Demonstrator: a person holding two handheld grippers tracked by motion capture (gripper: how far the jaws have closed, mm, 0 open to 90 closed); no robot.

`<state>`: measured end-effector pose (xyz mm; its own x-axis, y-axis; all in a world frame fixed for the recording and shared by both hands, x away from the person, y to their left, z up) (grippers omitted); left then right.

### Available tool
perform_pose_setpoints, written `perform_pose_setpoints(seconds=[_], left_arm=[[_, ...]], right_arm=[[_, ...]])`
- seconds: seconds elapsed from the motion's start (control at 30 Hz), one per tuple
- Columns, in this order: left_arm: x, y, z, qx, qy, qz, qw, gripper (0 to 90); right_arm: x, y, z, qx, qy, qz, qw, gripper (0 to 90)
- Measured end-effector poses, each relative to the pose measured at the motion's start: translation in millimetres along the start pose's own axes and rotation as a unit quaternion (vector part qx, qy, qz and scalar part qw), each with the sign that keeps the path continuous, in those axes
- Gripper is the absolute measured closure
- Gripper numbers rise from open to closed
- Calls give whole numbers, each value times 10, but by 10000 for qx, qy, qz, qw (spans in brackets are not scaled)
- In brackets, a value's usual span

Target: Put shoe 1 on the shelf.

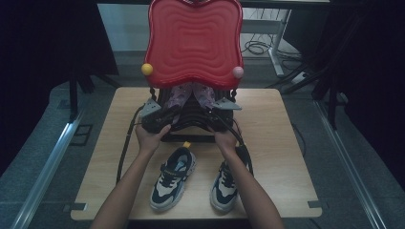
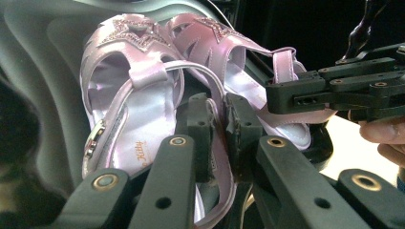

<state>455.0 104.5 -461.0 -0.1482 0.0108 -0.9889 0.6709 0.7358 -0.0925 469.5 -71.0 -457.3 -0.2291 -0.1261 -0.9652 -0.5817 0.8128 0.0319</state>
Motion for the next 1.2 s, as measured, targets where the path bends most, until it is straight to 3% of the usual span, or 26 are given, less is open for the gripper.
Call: perform_pose_setpoints(seconds=[0.3, 0.67, 0.77, 0.87, 0.93, 1.07, 1.2], left_arm=[[32, 0, -15, 29, 104, -32, 9999, 792], [57, 9, -47, 36, 173, -101, 9998, 770], [64, 12, -52, 25, 191, -119, 9997, 750], [64, 19, -61, 41, 188, -208, 9996, 717], [43, 14, -71, 55, 147, -335, 9993, 668], [28, -5, -89, 109, 166, -368, 9991, 599], [0, -24, -130, 115, 128, -490, 9986, 546]], right_arm=[[13, -14, -25, 28, 124, -161, 9998, 845], [25, -22, -41, 8, 220, -136, 9997, 828], [42, -18, -45, -10, 301, -137, 9995, 787], [70, -34, -51, -7, 409, -83, 9991, 685], [69, -56, -67, 13, 384, 36, 9993, 658], [28, -69, -126, -33, 291, 154, 9995, 612], [7, -37, -186, -105, 213, 151, 9996, 588]])
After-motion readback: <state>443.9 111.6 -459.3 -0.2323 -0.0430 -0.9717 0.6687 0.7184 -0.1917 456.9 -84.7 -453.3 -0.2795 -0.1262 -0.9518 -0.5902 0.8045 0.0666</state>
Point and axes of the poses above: each handheld gripper's, and its own axes: z roughly forward along the jaws, x roughly out of its underside, y roughly to its left, the point moved 6 cm from there along z, roughly forward along the jaws, and after that the axes turned 6 degrees about -y, right-handed, at the moved point
